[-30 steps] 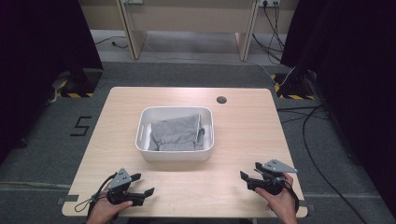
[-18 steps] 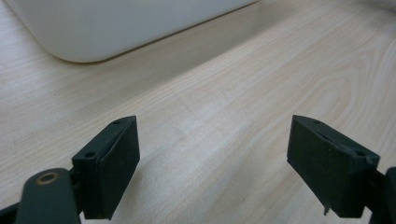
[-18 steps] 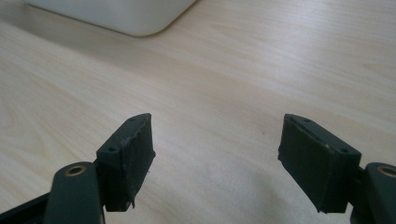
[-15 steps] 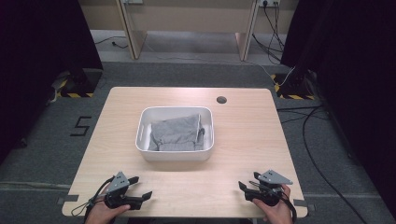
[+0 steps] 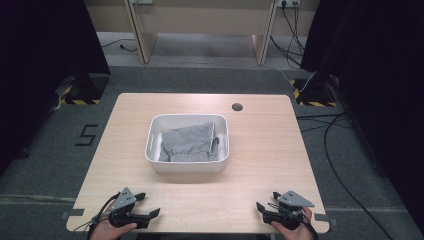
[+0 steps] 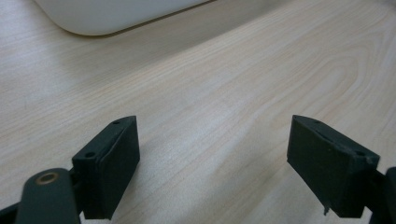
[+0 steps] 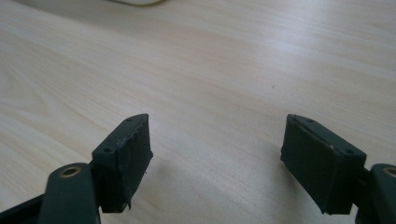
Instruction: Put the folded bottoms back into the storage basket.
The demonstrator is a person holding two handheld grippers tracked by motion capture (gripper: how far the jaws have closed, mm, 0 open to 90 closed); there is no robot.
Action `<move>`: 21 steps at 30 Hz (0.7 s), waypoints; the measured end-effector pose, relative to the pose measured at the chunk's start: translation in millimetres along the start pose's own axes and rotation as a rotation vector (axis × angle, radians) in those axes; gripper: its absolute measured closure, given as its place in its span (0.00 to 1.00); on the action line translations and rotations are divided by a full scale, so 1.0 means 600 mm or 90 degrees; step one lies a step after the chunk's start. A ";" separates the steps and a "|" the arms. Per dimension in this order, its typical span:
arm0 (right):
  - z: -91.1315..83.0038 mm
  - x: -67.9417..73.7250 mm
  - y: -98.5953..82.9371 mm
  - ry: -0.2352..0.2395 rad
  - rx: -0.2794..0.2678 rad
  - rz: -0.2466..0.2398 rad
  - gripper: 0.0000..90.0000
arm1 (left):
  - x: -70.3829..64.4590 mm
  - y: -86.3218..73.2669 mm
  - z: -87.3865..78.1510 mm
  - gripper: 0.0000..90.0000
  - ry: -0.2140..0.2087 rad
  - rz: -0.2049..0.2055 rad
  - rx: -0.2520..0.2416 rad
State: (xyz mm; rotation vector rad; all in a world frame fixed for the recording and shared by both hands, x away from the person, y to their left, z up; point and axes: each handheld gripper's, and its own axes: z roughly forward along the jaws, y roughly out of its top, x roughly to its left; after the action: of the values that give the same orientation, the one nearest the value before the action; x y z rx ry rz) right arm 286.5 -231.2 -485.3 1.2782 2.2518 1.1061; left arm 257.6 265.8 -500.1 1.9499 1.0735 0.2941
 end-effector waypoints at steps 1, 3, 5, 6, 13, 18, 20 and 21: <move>0.001 0.001 -0.003 -0.002 0.002 -0.004 0.27 | 0.000 -0.001 0.000 0.19 0.000 0.001 0.001; 0.003 0.004 -0.008 -0.007 -0.001 -0.010 0.26 | -0.001 -0.002 -0.001 0.19 -0.001 0.001 0.003; 0.001 0.006 -0.011 -0.010 -0.004 -0.009 0.25 | -0.001 -0.003 -0.001 0.19 0.000 0.003 0.002; 0.000 0.007 -0.011 -0.010 -0.003 -0.008 0.24 | -0.001 -0.004 -0.002 0.19 0.001 0.001 0.002; 0.000 0.022 -0.028 -0.021 -0.024 -0.040 0.18 | -0.003 -0.007 -0.001 0.18 0.007 0.018 0.000; -0.002 0.022 -0.038 -0.022 -0.049 -0.045 0.18 | -0.009 -0.008 0.002 0.18 0.020 0.057 0.007; -0.003 0.023 -0.041 -0.023 -0.055 -0.045 0.18 | -0.009 -0.008 0.002 0.18 0.020 0.059 0.008; -0.003 0.024 -0.041 -0.022 -0.055 -0.044 0.18 | -0.009 -0.008 0.002 0.18 0.020 0.059 0.007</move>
State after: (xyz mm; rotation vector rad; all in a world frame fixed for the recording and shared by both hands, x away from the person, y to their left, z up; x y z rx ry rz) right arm 263.1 -227.6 -501.7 1.1683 2.1811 1.1339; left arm 252.2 262.5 -503.7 2.0145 1.0089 0.3702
